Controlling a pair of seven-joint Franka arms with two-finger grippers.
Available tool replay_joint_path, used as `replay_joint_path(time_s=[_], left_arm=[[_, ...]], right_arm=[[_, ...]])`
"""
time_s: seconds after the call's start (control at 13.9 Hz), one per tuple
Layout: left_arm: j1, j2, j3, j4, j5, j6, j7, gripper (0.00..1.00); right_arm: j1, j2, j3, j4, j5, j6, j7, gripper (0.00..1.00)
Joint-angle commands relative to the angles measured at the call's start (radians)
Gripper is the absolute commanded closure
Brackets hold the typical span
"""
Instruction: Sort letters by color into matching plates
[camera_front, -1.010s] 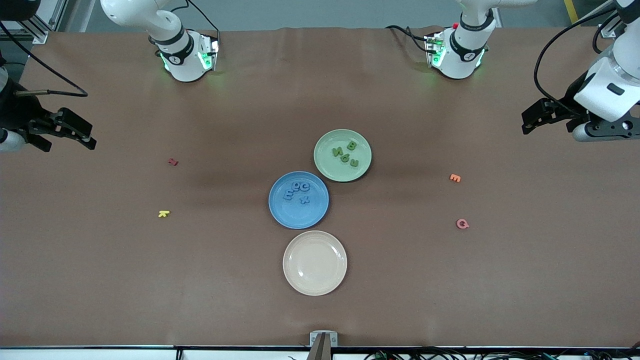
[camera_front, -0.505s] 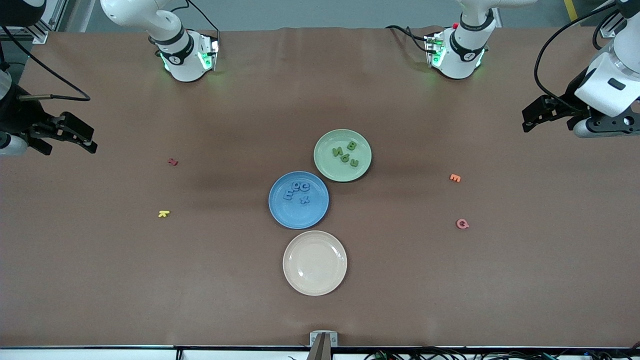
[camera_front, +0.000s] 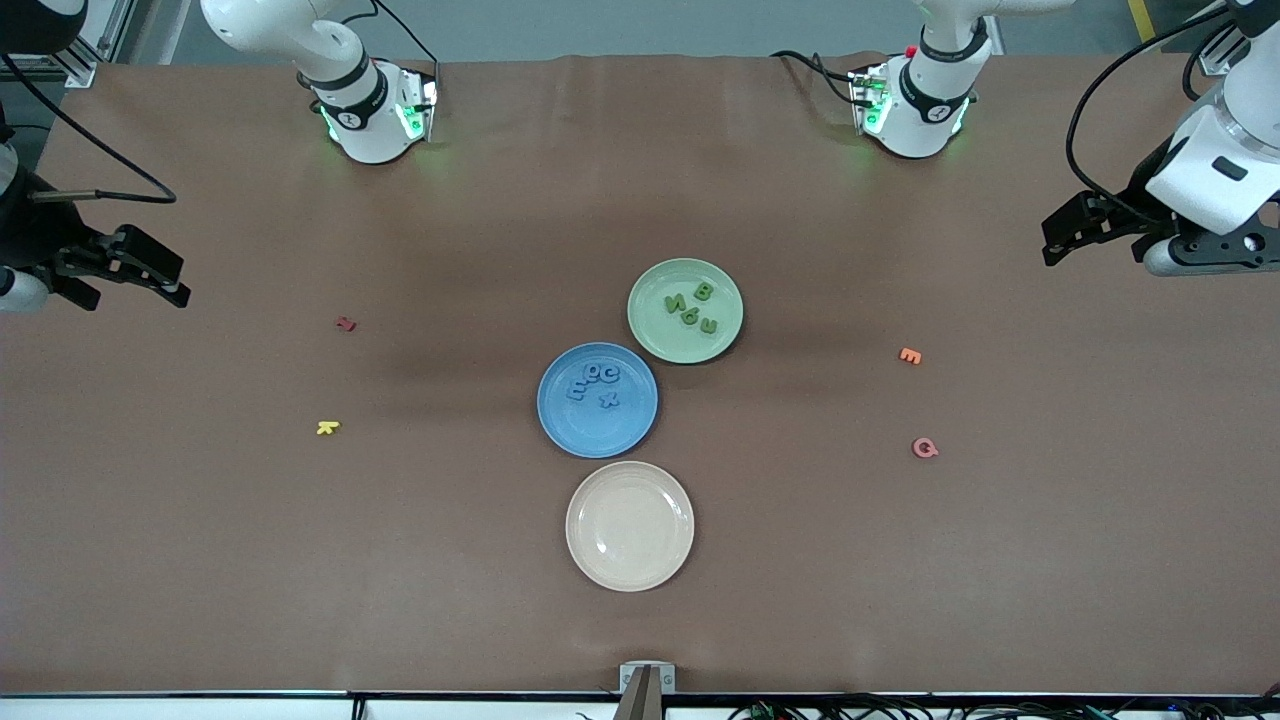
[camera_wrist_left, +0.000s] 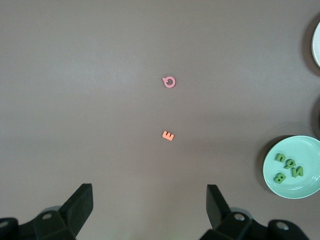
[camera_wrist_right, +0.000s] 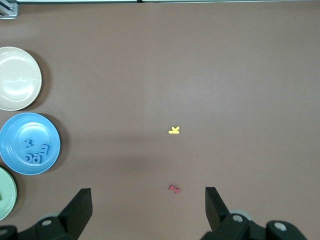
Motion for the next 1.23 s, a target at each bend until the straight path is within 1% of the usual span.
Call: replay_joint_path(time_s=[0.0, 0.22, 0.29, 0.43, 0.58, 0.65, 0.94, 1.01, 1.15], left_arm=[[-0.004, 0.000, -0.002, 0.011, -0.005, 0.002, -0.002, 0.00], [-0.002, -0.006, -0.002, 0.006, -0.005, -0.011, 0.007, 0.00], [-0.001, -0.006, -0.002, 0.009, -0.005, -0.018, 0.010, 0.00], [0.001, -0.006, -0.002, 0.012, -0.005, -0.017, 0.012, 0.00], [0.001, -0.006, -0.002, 0.012, -0.003, -0.017, 0.012, 0.00], [-0.001, -0.006, -0.002, 0.012, -0.003, -0.020, 0.013, 0.00], [-0.001, -0.003, -0.002, 0.015, -0.002, -0.020, 0.012, 0.00], [0.001, -0.003, -0.002, 0.020, -0.002, -0.020, 0.012, 0.00], [0.001, 0.002, 0.000, 0.029, -0.002, -0.020, 0.009, 0.00]], right_arm=[[-0.161, 0.005, 0.150, 0.018, -0.003, -0.014, 0.006, 0.00], [-0.395, 0.005, 0.382, 0.020, -0.012, -0.009, 0.006, 0.00], [-0.467, 0.003, 0.448, 0.020, -0.012, -0.008, 0.006, 0.00], [-0.586, 0.003, 0.554, 0.021, -0.010, -0.008, 0.006, 0.00], [-0.683, 0.002, 0.641, 0.021, -0.010, -0.008, 0.006, 0.00], [-0.723, 0.002, 0.675, 0.023, -0.012, -0.008, 0.004, 0.00], [-0.822, 0.003, 0.759, 0.023, -0.012, -0.008, -0.002, 0.00], [-0.832, 0.002, 0.770, 0.023, -0.012, -0.008, -0.003, 0.00], [-0.834, 0.002, 0.772, 0.023, -0.012, -0.008, -0.003, 0.00]])
